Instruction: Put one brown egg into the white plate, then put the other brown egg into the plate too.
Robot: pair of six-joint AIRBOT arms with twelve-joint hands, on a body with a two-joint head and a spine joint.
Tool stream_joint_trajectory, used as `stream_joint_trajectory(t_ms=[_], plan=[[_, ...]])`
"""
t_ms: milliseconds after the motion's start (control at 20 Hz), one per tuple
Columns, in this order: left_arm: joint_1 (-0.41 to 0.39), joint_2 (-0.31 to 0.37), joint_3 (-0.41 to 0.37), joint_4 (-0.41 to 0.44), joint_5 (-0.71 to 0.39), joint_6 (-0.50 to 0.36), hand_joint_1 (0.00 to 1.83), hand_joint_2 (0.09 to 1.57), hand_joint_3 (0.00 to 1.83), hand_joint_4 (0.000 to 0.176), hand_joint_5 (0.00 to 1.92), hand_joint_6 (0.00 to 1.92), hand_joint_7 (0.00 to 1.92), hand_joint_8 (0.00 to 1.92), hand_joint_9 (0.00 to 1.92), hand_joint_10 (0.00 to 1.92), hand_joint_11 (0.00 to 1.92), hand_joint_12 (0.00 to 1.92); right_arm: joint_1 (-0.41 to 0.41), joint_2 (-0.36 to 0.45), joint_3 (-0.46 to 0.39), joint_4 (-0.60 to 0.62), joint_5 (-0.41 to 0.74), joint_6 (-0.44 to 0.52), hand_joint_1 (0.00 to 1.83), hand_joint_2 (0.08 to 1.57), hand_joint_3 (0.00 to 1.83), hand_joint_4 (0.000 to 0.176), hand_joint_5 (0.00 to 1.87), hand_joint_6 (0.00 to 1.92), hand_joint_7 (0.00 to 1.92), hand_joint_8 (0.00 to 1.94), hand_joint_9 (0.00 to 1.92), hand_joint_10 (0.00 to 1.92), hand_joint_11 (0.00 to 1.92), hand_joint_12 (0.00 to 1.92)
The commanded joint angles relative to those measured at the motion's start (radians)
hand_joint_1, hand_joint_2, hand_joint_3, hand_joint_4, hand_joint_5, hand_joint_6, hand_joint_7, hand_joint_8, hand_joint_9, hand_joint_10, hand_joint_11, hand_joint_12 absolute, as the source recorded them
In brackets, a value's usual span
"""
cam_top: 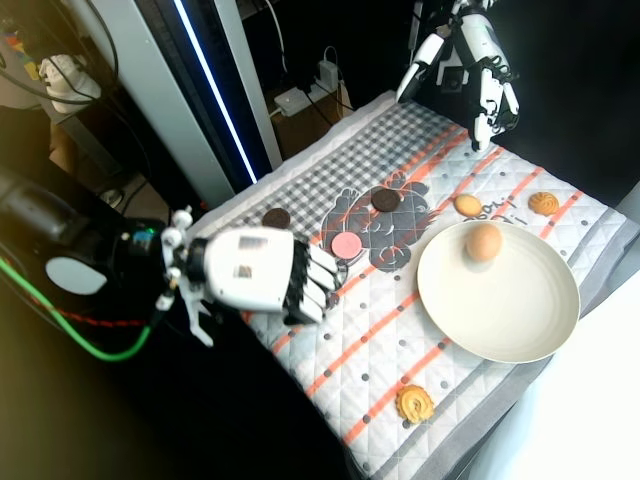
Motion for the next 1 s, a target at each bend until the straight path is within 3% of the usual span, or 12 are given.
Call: stream_joint_trajectory(t_ms=[0,150,350,400,450,550,600,650,700,750,850,950], plan=[[-0.008,0.011,-0.001,-0.002,-0.121,-0.011,0.73,0.79,0.01,0.133,0.31,0.00,0.41,0.00,0.53,0.02,0.00,1.56,0.048,-0.025,0.018,0.014,0.105,0.001,1.26,1.07,0.00,0.000,1.03,0.78,1.17,0.79,1.13,0.58,0.90,1.14],[-0.012,0.011,0.000,0.005,-0.123,-0.011,0.73,0.78,0.00,0.128,0.32,0.00,0.41,0.00,0.51,0.02,0.00,1.52,0.170,-0.104,0.096,-0.047,0.027,0.001,1.28,1.03,0.00,0.000,1.15,0.54,1.23,0.73,1.21,0.57,0.96,1.21],[-0.022,0.014,0.001,0.022,-0.153,-0.011,0.74,0.79,0.00,0.103,0.32,0.00,0.42,0.00,0.53,0.02,0.00,1.56,0.312,-0.193,0.190,-0.118,-0.062,0.001,1.30,1.02,0.00,0.000,1.18,0.47,1.25,0.75,1.14,1.14,1.02,1.47],[-0.024,0.014,0.001,0.024,-0.158,-0.011,0.78,0.79,0.00,0.161,0.24,0.00,0.39,0.00,0.52,0.02,0.00,1.50,0.334,-0.210,0.205,-0.131,-0.080,0.001,1.29,1.01,0.00,0.000,1.17,0.53,1.31,0.60,1.14,1.11,1.01,1.47],[-0.029,0.014,0.000,0.032,-0.161,-0.011,0.81,0.78,0.00,0.173,0.23,0.00,0.39,0.00,0.52,0.02,0.00,1.45,0.362,-0.236,0.229,-0.150,-0.114,0.001,1.29,1.01,0.00,0.000,1.17,0.52,1.32,0.57,1.15,1.09,1.00,1.49],[-0.032,0.013,0.000,0.042,-0.153,-0.011,0.82,0.78,0.00,0.176,0.22,0.00,0.40,0.00,0.52,0.02,0.00,1.46,0.386,-0.276,0.270,-0.166,-0.154,0.001,1.28,1.02,0.00,0.000,1.16,0.52,1.28,0.66,1.16,0.97,0.99,1.41],[-0.035,0.010,0.001,0.044,-0.146,-0.011,0.84,0.77,0.00,0.176,0.23,0.00,0.41,0.01,0.53,0.03,0.00,1.55,0.395,-0.298,0.293,-0.169,-0.169,0.001,1.28,1.07,0.00,0.000,1.07,0.61,1.15,0.92,1.04,0.96,0.84,1.49],[-0.037,0.009,0.003,0.044,-0.144,-0.011,0.83,0.77,0.00,0.176,0.24,0.00,0.41,0.00,0.54,0.03,0.00,1.58,0.397,-0.304,0.298,-0.169,-0.172,0.001,1.05,1.01,0.00,0.000,0.90,0.23,0.98,0.62,0.93,0.84,0.70,1.40],[-0.038,0.007,0.004,0.044,-0.143,-0.011,0.83,0.76,0.00,0.174,0.25,0.01,0.40,0.00,0.53,0.03,0.00,1.61,0.401,-0.306,0.299,-0.169,-0.174,0.001,0.78,0.95,0.00,0.061,0.55,0.04,0.72,0.28,0.72,0.57,0.46,1.28],[-0.038,0.007,0.005,0.043,-0.145,-0.011,0.84,0.77,0.00,0.176,0.25,0.00,0.41,0.00,0.54,0.03,0.00,1.58,0.401,-0.306,0.299,-0.169,-0.178,0.001,0.63,0.88,0.00,0.139,0.25,0.01,0.46,0.06,0.50,0.26,0.15,1.24],[-0.038,0.007,0.005,0.038,-0.147,-0.011,0.85,0.76,0.00,0.168,0.27,0.00,0.42,0.00,0.54,0.04,0.00,1.60,0.401,-0.306,0.298,-0.169,-0.186,0.001,0.57,0.84,0.00,0.173,0.05,0.00,0.26,0.01,0.34,0.03,0.01,1.04],[-0.034,0.008,0.003,0.027,-0.158,-0.011,0.85,0.76,0.00,0.166,0.26,0.00,0.40,0.00,0.52,0.03,0.00,1.55,0.401,-0.305,0.281,-0.150,-0.174,0.001,0.54,0.86,0.00,0.176,0.00,0.00,0.16,0.02,0.25,0.02,0.00,0.65]])
